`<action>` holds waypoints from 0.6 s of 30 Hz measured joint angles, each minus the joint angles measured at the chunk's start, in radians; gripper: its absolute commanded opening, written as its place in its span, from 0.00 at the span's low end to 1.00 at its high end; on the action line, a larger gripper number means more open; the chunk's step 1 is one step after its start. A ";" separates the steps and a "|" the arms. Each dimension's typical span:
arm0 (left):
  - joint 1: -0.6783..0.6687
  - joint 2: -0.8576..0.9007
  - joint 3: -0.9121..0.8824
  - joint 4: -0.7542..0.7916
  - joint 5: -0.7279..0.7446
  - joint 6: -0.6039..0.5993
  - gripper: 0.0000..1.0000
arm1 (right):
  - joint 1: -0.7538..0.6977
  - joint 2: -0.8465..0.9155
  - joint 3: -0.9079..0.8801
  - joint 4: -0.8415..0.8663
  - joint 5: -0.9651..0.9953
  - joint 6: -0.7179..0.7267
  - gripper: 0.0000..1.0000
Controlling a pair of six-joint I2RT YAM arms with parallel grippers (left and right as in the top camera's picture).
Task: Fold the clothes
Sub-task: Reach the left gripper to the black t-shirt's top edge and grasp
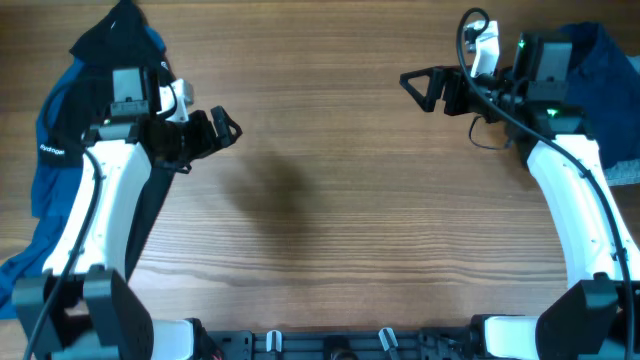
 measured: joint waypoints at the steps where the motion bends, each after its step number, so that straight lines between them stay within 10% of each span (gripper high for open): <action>1: 0.000 0.016 0.000 -0.001 0.004 0.000 1.00 | 0.012 0.002 0.000 -0.015 0.020 -0.010 1.00; 18: 0.194 0.057 0.235 0.235 -0.327 -0.028 0.99 | 0.296 0.018 0.001 0.028 0.425 -0.082 0.99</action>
